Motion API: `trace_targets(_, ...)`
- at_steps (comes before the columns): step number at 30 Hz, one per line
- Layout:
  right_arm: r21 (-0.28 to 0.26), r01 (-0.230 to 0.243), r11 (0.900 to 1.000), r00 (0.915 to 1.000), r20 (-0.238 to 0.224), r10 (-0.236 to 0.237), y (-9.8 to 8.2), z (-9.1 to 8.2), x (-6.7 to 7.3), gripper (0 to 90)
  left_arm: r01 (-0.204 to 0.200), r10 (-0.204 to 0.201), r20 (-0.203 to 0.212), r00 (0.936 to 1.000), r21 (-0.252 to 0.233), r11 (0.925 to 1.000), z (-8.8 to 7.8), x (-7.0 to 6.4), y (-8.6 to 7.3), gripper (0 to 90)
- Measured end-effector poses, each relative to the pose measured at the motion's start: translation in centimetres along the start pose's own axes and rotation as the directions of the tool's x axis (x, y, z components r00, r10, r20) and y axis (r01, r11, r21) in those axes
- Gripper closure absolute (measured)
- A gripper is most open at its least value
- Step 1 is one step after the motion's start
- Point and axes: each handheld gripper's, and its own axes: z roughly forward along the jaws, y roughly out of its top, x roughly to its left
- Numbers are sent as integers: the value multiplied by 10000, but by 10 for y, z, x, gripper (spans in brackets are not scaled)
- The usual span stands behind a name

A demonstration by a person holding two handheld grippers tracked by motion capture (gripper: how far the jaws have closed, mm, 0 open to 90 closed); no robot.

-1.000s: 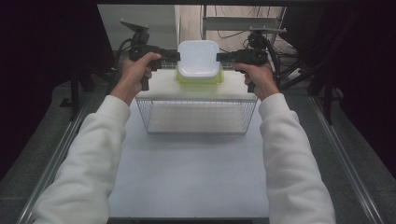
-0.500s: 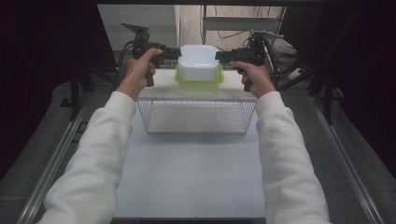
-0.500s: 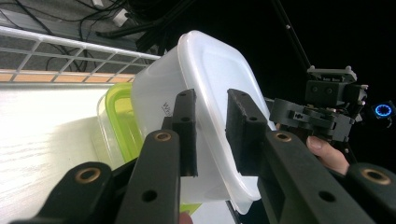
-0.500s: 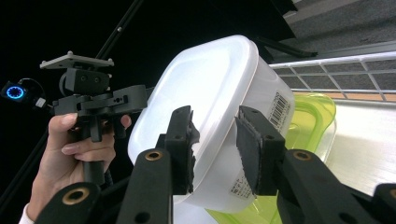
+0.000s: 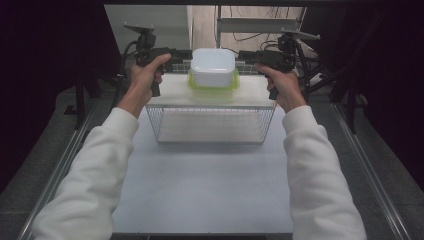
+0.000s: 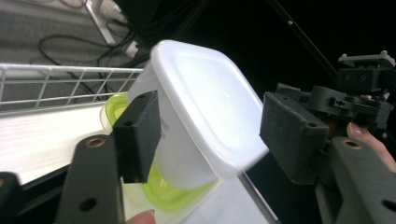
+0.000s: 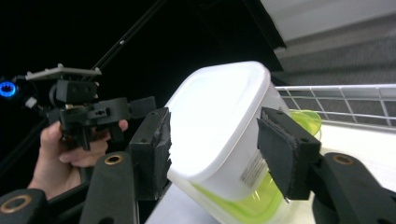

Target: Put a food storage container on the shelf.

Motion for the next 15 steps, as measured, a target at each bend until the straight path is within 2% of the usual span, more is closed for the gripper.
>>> trace_targets(3,12,701,9975,9974,176,-701,-8,-9,5,399,-403,404,73,9992,-120,9991,-13,-5,-7,336)
trace_targets(5,26,1436,9896,9889,393,-1435,-17,-18,9,367,-657,657,63,9978,-56,9978,-21,-8,-14,318)
trace_targets(8,173,2101,9775,9766,430,-2107,-30,-30,11,344,-1108,1109,-8,9938,209,9936,-31,-11,-27,291)
trace_targets(12,412,2652,9633,9610,707,-2675,-51,-46,9,330,-1719,1732,-229,9846,522,9837,-44,-13,-51,271)
trace_targets(15,527,2869,9565,9542,723,-2902,-71,-56,7,324,-1886,1899,-193,9816,573,9804,-53,-12,-70,265)
